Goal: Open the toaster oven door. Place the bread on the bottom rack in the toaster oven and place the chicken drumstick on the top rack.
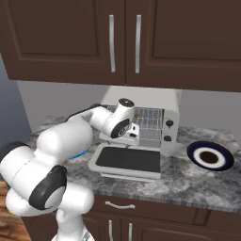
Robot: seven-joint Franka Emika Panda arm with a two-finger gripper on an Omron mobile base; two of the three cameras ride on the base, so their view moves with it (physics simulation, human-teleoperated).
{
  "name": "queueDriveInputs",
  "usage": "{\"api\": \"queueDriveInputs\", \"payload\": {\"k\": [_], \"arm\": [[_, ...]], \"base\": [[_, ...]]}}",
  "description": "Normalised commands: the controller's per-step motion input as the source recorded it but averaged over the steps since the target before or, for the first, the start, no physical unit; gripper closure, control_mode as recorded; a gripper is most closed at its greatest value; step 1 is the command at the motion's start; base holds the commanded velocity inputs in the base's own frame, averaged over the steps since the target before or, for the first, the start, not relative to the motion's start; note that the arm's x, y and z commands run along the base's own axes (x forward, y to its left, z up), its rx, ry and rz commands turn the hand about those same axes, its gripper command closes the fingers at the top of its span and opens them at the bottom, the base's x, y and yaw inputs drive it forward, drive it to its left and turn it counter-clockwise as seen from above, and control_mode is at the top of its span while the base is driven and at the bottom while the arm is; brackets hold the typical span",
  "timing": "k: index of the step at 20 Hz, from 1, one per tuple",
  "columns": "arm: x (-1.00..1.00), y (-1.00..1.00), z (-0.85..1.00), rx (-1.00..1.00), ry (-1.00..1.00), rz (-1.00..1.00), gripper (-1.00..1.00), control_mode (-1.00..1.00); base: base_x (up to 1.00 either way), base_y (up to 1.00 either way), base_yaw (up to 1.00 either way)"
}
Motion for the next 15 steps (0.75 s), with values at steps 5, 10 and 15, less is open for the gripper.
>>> {"api": "queueDriveInputs", "payload": {"k": [5,10,15], "arm": [[-0.52,0.25,0.18,-0.07,0.0,0.0,-1.0,-1.0],[-0.49,0.19,0.2,-0.02,0.0,0.0,-1.0,-1.0],[-0.51,0.15,0.2,0.0,-0.03,0.0,-1.0,-1.0]], "base": [[0.0,0.0,0.0],[0.0,0.0,0.0],[0.0,0.0,0.0]]}}
